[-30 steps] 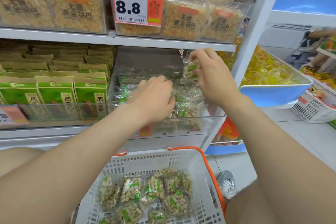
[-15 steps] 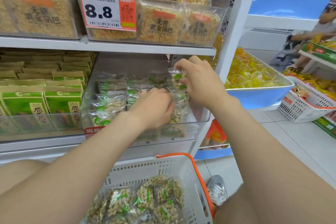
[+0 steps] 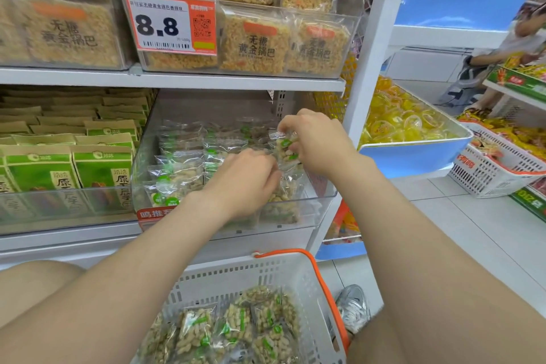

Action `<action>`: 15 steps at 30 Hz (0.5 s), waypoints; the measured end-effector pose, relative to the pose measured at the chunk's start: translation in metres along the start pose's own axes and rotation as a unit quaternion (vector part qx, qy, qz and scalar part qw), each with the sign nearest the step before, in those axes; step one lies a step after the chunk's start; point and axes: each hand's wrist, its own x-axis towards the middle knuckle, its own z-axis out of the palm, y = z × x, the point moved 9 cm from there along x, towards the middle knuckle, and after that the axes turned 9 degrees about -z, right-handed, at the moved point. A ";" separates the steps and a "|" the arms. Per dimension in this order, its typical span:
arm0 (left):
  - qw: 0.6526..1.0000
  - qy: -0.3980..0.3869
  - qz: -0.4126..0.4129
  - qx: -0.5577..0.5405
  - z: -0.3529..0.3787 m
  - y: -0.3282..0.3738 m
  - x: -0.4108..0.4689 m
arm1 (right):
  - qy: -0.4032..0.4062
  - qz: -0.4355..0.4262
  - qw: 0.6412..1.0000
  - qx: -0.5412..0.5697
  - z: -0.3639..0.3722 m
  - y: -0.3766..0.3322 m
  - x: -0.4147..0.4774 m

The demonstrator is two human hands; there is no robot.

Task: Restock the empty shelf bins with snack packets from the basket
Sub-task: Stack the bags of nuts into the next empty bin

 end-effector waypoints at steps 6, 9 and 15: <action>0.999 0.018 -0.024 0.045 -0.008 -0.007 0.001 | -0.060 -0.003 0.997 -0.052 0.014 0.008 0.004; 0.999 0.008 -0.019 0.029 -0.005 -0.009 0.000 | -0.106 0.000 0.993 -0.042 0.026 0.015 0.002; 0.999 -0.017 0.018 0.021 0.003 -0.006 -0.007 | -0.113 -0.044 0.988 -0.096 0.036 0.002 0.002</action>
